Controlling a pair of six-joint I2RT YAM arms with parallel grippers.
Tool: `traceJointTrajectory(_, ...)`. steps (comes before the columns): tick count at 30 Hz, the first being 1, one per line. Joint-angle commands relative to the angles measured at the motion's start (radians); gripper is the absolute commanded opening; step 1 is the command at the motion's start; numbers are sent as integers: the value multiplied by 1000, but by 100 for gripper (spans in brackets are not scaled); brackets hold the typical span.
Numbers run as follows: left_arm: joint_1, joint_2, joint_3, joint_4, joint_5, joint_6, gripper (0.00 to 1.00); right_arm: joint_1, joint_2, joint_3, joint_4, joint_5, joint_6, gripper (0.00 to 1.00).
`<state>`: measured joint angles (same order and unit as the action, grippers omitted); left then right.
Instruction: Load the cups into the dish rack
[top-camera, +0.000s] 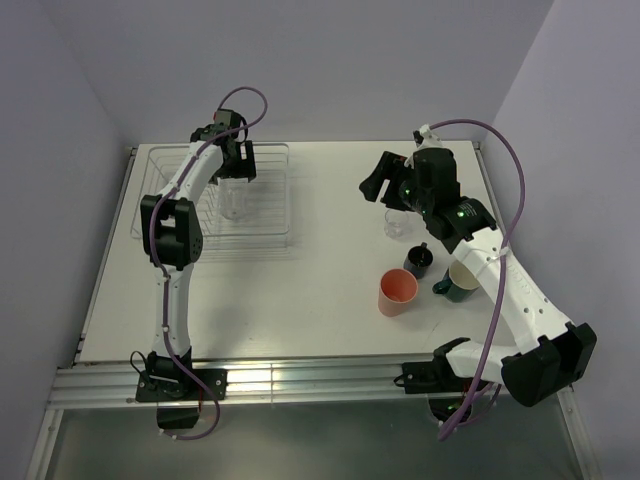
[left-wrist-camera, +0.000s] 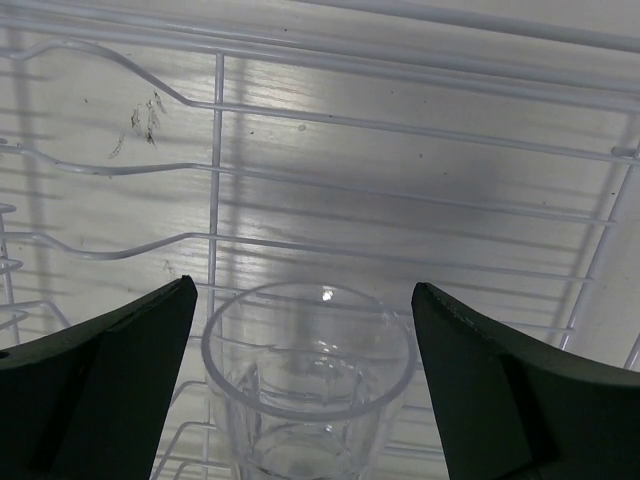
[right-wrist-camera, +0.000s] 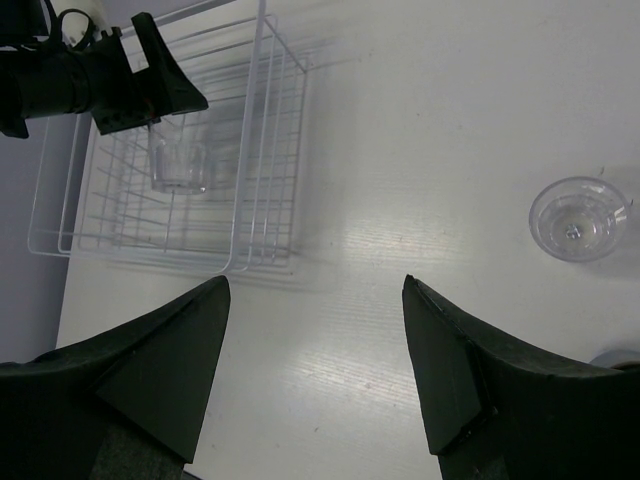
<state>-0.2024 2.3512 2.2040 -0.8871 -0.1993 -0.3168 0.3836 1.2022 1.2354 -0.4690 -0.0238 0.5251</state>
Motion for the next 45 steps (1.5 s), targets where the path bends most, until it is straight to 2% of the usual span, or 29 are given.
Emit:
traceJointTrajectory(1,1,-84,13,30,8,7,95,5,5,-1,33,-1,-20,77)
traceJointTrajectory(10,-6,-263,-72,114,-14,-5,98,14,16,21,24,4,-30,77)
traceJointTrajectory(13,-28,-345,-159,131,-40,-30,98,15,16,22,24,8,-31,77)
traceJointTrajectory(20,-147,-558,-632,265,-97,-117,98,20,-12,16,26,21,-36,77)
traceJointTrajectory(28,-180,-704,-947,433,-179,-243,98,24,-24,-40,53,19,-36,77)
traceJointTrajectory(33,-190,-730,-1021,578,-232,-248,99,28,-21,-56,59,21,-39,77)
traceJointTrajectory(45,-189,-639,-1021,694,-267,-194,99,31,-30,-94,73,21,-36,77)
